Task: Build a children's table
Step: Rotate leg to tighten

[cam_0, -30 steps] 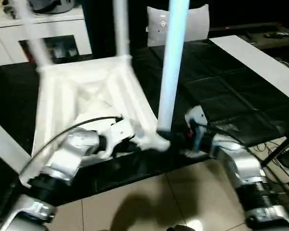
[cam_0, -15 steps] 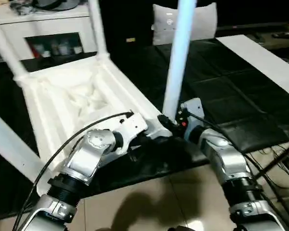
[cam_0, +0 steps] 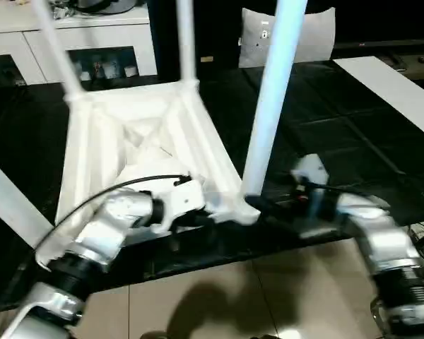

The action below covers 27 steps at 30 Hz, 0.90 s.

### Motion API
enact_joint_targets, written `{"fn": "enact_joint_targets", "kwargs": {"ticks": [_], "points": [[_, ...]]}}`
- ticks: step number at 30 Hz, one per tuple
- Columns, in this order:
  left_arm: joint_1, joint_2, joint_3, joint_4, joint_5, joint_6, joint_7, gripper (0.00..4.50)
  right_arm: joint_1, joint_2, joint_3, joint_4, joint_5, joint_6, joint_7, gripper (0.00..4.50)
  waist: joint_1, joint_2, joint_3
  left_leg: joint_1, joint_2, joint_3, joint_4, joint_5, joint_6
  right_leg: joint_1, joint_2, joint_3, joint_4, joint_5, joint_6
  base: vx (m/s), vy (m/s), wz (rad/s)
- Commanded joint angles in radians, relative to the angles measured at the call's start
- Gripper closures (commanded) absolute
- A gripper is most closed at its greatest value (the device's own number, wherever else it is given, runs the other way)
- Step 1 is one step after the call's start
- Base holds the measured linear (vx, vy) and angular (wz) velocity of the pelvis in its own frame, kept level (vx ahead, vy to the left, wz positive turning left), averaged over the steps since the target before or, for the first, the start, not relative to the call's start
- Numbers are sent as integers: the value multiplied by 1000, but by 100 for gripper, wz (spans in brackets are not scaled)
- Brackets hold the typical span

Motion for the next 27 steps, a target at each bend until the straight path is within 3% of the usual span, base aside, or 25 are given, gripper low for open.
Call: {"fn": "enact_joint_targets", "kwargs": {"ticks": [1, 4, 12, 15, 27], "points": [[-17, 12, -56, -12, 6, -65, -85, 450, 2, -25, 21, -33, 13, 10, 69, 40, -6, -15, -64, -10, -14, 31, -66, -152, 77, 67, -20, 29, -65, -194, -206, 0, 0, 0], [-21, 31, -72, -3, 7, -102, -127, 450, -5, -46, 34, -39, 25, 33, 127, 40, -5, -14, -64, -10, -13, 31, -66, -151, 77, 66, -22, 29, -64, -211, -211, 0, 0, 0], [-32, 48, -86, -12, -33, -135, -225, 450, -4, -80, 97, -66, 71, 101, 280, 120, 1, -16, -63, -8, -9, 32, -67, -158, 71, 63, -23, 29, -63, -220, -223, 0, 0, 0], [-36, 46, -87, -9, -35, -143, -234, 450, -11, -77, 110, -55, 64, 106, 295, 150, 1, -21, -64, -9, -9, 32, -67, -156, 67, 64, -24, 29, -62, -218, -221, 0, 0, 0], [-39, 51, -88, -7, -42, -139, -251, 450, -17, -63, 135, -55, 77, 147, 328, 243, 1, -24, -64, -9, -9, 31, -66, -141, 62, 66, -25, 30, -59, -203, -223, 0, 0, 0]]}}
